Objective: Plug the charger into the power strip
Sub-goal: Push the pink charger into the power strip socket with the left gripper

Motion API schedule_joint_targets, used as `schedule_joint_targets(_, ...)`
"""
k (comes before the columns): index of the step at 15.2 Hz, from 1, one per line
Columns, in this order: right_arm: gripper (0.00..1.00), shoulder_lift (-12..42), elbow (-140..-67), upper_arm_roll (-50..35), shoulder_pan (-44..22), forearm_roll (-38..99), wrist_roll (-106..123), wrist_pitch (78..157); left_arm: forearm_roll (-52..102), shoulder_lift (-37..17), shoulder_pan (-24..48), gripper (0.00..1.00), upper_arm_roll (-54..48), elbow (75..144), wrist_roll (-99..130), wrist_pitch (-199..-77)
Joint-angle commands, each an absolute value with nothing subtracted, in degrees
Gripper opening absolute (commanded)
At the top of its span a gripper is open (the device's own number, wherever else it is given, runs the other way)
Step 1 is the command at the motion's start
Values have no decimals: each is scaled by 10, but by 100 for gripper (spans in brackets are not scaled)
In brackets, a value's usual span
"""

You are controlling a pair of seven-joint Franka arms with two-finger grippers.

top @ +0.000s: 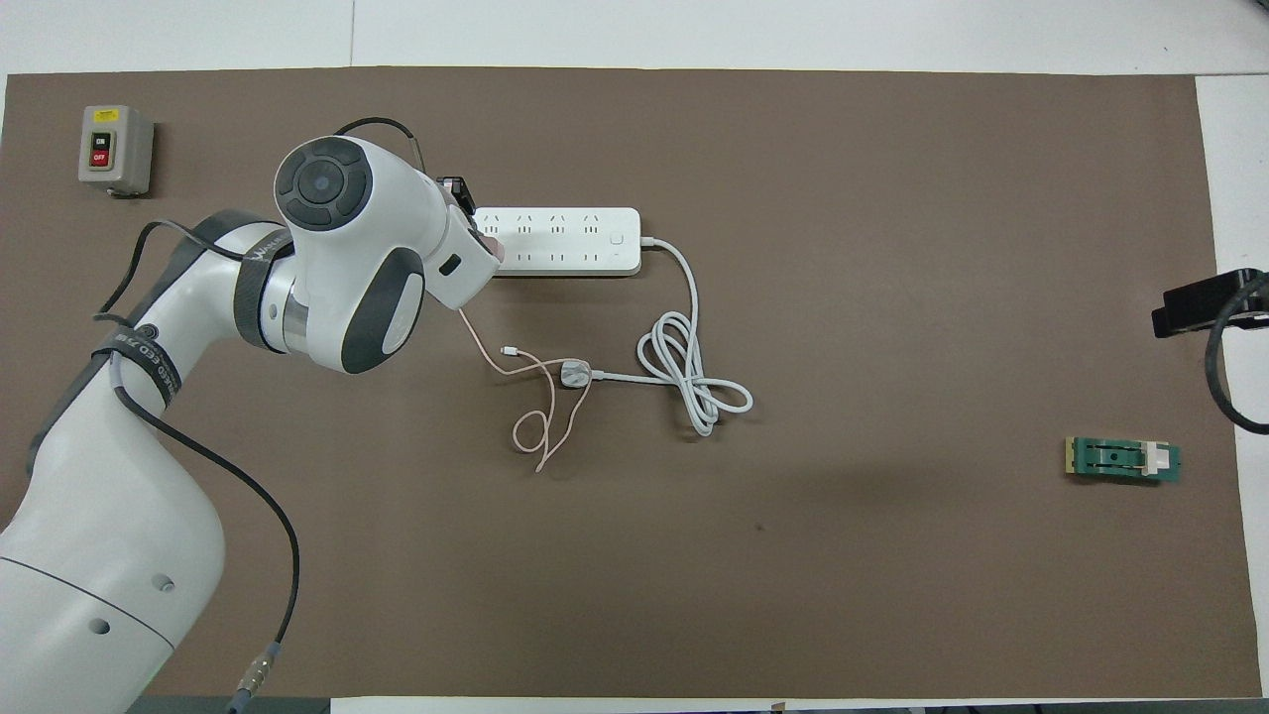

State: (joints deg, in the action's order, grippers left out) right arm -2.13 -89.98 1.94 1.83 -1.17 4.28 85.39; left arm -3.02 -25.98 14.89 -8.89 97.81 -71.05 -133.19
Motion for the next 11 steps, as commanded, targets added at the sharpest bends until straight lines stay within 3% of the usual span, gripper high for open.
schedule_joint_targets(1, 100, -16, -890, 13, 25, -14, 49, 843, -28, -248, 167, 0, -77, 1000, -702, -1337)
schedule_joint_targets(11, 100, -18, -895, 13, 26, -14, 48, 842, -30, -305, 169, 0, -78, 919, -704, -1269)
